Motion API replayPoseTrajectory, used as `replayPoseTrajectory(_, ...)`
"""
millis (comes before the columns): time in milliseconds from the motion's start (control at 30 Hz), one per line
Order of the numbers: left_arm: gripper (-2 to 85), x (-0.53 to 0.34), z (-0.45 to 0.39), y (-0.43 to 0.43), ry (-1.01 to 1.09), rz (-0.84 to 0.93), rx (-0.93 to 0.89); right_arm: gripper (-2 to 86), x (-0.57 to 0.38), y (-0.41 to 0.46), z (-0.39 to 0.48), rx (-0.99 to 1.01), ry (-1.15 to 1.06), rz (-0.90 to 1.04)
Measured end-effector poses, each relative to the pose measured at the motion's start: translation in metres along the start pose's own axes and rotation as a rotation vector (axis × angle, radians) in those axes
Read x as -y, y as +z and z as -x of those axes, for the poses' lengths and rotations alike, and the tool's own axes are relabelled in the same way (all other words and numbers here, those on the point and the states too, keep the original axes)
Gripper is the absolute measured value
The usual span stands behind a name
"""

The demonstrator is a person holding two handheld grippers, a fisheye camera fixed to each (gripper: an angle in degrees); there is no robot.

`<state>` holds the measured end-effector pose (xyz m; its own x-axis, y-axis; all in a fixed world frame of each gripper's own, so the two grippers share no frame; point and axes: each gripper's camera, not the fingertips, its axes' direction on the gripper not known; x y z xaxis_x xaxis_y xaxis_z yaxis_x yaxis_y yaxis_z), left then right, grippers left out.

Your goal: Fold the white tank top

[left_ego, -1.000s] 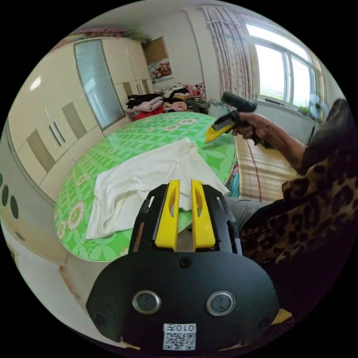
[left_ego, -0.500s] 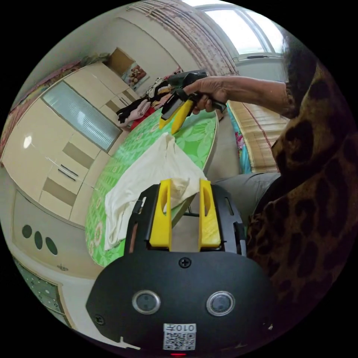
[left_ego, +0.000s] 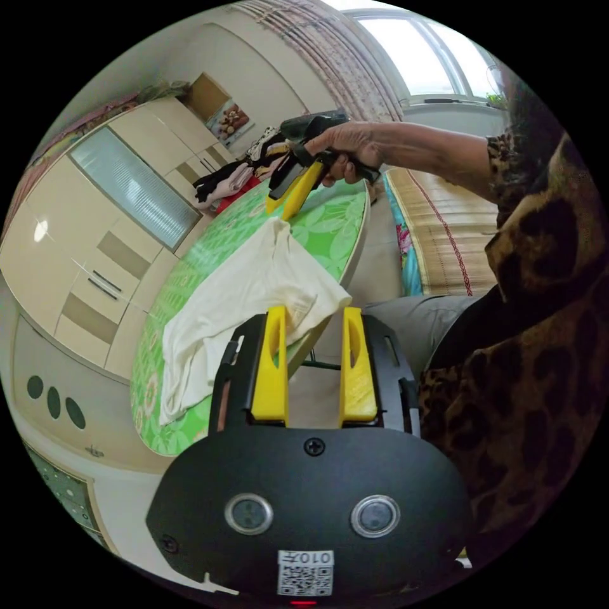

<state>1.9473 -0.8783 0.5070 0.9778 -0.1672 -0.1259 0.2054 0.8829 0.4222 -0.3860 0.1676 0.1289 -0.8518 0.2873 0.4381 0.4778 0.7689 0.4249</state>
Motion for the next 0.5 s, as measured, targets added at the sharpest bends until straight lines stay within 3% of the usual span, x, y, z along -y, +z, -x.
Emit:
replayPoseTrajectory(200,7.5,-0.014,0.0,0.005,-0.043,-0.03,0.036,4.9,0.02,0.026,0.002,-0.058,-0.005,0.014)
replayPoseTrajectory(333,5.7,-0.03,0.015,-0.006,-0.163,-0.099,0.008,4.3,0.007,0.004,-0.006,0.1,-0.01,-0.069)
replayPoseTrajectory(500,5.0,-0.055,0.053,0.006,-0.289,-0.159,-0.132,4.3,-0.008,-0.007,-0.008,0.105,0.008,-0.058)
